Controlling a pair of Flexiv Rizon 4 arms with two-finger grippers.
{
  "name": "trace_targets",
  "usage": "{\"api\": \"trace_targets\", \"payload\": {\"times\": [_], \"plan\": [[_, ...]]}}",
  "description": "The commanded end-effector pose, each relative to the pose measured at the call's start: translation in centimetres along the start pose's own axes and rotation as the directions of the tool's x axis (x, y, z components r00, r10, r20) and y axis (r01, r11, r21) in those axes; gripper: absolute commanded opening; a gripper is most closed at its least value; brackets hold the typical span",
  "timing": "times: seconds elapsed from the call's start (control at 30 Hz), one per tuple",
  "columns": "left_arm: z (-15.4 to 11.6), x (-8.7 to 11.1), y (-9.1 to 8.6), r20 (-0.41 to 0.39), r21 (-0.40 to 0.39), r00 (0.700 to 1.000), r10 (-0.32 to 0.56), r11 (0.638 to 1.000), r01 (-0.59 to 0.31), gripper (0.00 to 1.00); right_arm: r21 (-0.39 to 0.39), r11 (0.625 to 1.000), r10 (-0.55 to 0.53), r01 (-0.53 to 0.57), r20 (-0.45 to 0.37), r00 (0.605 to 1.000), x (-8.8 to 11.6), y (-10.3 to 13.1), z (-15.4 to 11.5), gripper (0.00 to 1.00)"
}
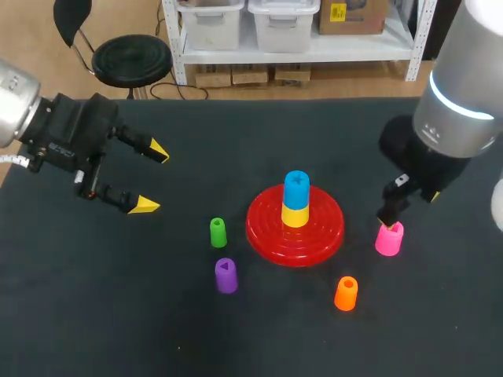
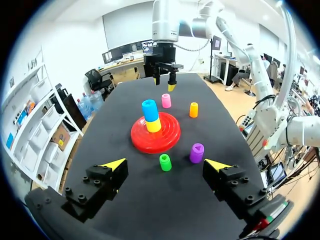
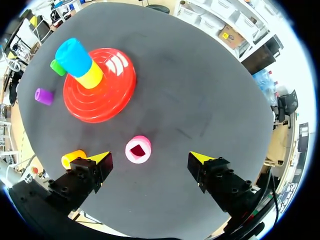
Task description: Pick up and stack the cylinders on the red base in this order: pink,purple,orange,green
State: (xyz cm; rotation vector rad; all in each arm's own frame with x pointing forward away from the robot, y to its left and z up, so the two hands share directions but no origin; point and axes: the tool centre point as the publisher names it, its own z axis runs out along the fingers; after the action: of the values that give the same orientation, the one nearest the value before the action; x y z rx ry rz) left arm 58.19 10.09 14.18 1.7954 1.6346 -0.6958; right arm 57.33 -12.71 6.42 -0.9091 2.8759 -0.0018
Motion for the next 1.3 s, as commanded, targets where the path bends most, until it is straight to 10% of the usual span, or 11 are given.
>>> {"api": "trace_targets", "payload": {"times": [0.03,1.3], "plan": [[0.0,0.1,0.0,0.002,-0.001,1.0,0.002,1.0,-0.002,1.0,0.011,1.0,-0.01,0.01,-0.008,1.0,-0.4,0.4,0.6,1.0],[0.0,0.1,0.0,0.002,-0.001,1.0,0.002,1.0,-0.002,1.0,-0.051,0.999,-0.008,0.003,-0.087,0.996,-0.3,1.1,4.6,1.0]]}}
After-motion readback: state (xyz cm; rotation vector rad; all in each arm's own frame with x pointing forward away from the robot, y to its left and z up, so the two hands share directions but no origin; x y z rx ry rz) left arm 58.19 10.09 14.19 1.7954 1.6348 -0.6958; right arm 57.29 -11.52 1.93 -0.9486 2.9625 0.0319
